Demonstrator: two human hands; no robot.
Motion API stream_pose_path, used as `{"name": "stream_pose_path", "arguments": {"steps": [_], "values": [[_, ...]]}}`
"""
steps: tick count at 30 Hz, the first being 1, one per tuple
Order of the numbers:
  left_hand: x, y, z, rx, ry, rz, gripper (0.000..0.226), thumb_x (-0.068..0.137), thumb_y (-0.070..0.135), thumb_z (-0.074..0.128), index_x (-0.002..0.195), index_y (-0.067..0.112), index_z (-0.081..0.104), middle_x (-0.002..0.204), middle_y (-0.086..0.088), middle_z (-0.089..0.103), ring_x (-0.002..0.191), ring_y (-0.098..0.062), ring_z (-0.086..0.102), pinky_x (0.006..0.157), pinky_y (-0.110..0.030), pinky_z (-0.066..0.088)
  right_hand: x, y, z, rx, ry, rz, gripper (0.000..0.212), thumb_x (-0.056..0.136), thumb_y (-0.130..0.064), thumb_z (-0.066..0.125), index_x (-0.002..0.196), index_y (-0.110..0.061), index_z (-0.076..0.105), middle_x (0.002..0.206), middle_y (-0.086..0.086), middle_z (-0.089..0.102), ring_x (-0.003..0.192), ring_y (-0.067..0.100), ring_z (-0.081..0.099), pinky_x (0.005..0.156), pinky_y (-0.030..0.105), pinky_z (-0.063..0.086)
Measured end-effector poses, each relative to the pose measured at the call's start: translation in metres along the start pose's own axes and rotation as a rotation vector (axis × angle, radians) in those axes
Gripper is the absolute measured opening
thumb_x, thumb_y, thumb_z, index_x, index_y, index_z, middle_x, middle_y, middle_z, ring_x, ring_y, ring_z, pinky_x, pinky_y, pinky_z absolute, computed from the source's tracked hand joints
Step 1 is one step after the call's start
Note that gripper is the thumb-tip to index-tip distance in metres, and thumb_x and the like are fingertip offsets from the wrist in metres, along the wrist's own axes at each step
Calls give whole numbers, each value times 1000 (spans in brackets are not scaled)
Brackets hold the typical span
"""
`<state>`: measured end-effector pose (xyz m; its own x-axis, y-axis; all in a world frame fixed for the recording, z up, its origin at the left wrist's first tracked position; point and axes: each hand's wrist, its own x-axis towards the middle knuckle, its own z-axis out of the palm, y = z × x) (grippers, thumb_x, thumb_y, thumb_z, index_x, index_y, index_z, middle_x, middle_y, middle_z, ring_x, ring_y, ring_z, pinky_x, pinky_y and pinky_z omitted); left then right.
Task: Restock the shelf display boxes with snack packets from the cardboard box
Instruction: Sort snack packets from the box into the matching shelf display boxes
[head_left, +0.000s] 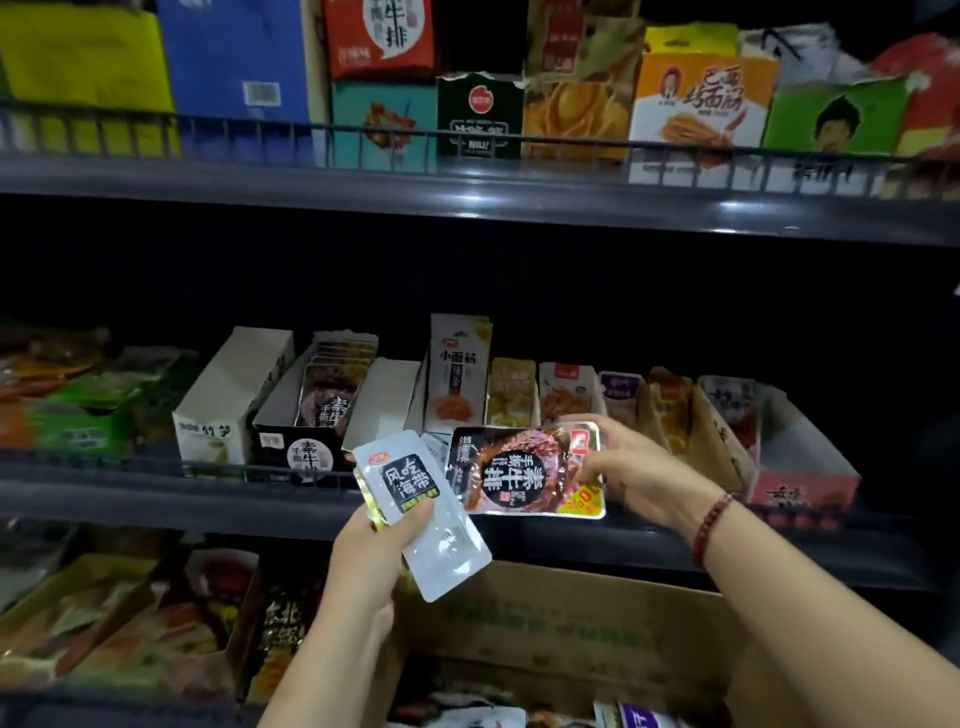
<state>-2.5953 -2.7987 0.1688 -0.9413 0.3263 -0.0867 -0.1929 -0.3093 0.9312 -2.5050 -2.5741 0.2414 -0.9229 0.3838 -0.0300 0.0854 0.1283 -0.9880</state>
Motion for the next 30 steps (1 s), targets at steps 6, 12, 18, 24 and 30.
{"name": "stream_pose_path", "arguments": {"steps": [6,12,18,24,30], "values": [[12,4,-8,19,59,8,14,83,3,72,91,14,69,91,-6,74,89,-28,69,85,-45,54,33,-16,-10,56,180,-19,51,81,15,49,122,-15,52,107,18,64,94,33,67,81,47,56],[16,9,-8,-24,-72,-58,17,84,4,70,100,12,69,94,-10,76,90,-30,70,85,-47,55,39,-30,9,-135,-42,54,44,86,10,51,122,-15,53,109,19,64,89,28,68,73,35,58],[20,14,-11,-151,-118,-61,20,85,-3,64,102,8,65,96,-13,75,80,-27,71,70,-39,55,57,-38,33,-110,-92,91,24,89,2,56,111,-10,57,97,13,68,84,22,67,75,31,56],[23,21,-21,-295,-142,-41,23,88,-1,59,106,12,64,97,-10,74,82,-25,69,75,-40,56,79,-43,73,231,31,158,12,93,-7,55,103,-3,62,86,8,66,70,17,63,50,24,54],[34,29,-49,-327,67,10,20,90,-1,59,102,14,63,98,-8,71,85,-26,67,81,-42,52,98,-42,107,98,-130,198,15,84,-12,67,93,-5,58,79,6,63,62,12,57,48,17,48]]}}
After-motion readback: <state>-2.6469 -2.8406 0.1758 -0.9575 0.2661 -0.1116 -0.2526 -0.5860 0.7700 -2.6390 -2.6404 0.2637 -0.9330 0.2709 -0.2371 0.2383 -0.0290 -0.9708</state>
